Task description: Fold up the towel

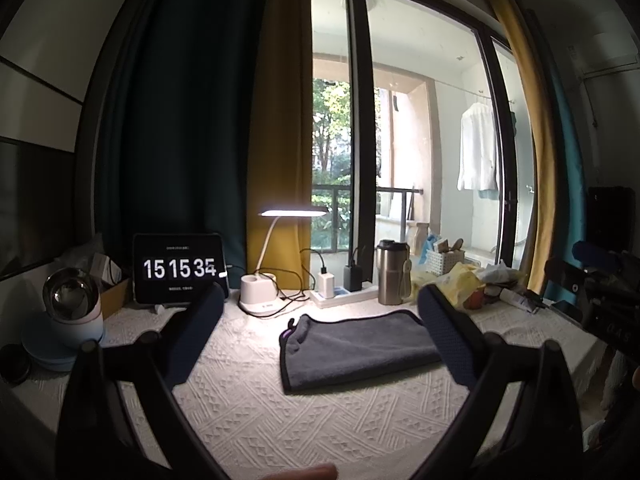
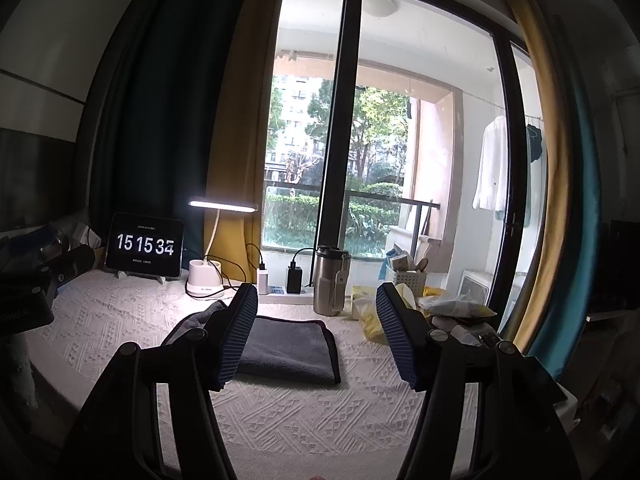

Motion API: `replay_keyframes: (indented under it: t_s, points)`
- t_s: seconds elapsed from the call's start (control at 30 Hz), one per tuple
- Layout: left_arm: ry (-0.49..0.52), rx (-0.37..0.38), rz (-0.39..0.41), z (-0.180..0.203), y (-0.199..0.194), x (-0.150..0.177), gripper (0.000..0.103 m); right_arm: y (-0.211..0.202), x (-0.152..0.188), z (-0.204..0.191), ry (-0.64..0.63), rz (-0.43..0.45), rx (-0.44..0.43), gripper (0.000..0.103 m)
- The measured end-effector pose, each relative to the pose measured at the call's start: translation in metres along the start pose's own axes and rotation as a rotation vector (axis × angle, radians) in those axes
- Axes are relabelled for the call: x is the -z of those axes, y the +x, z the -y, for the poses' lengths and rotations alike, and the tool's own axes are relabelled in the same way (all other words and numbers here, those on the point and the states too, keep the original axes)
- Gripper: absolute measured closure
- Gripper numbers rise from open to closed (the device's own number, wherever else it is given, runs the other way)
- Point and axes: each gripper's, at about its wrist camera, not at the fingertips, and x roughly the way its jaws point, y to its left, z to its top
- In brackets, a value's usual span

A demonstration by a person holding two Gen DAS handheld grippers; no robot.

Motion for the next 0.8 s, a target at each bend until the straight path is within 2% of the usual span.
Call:
replay_keyframes:
  t_s: [0.8]
  points:
    - [-0.001,-0.007,-0.002,-0.002,-0.0005,0.001,0.004,0.0003,0.0016,-0.001,0.005,-0.007,0.0,0.038]
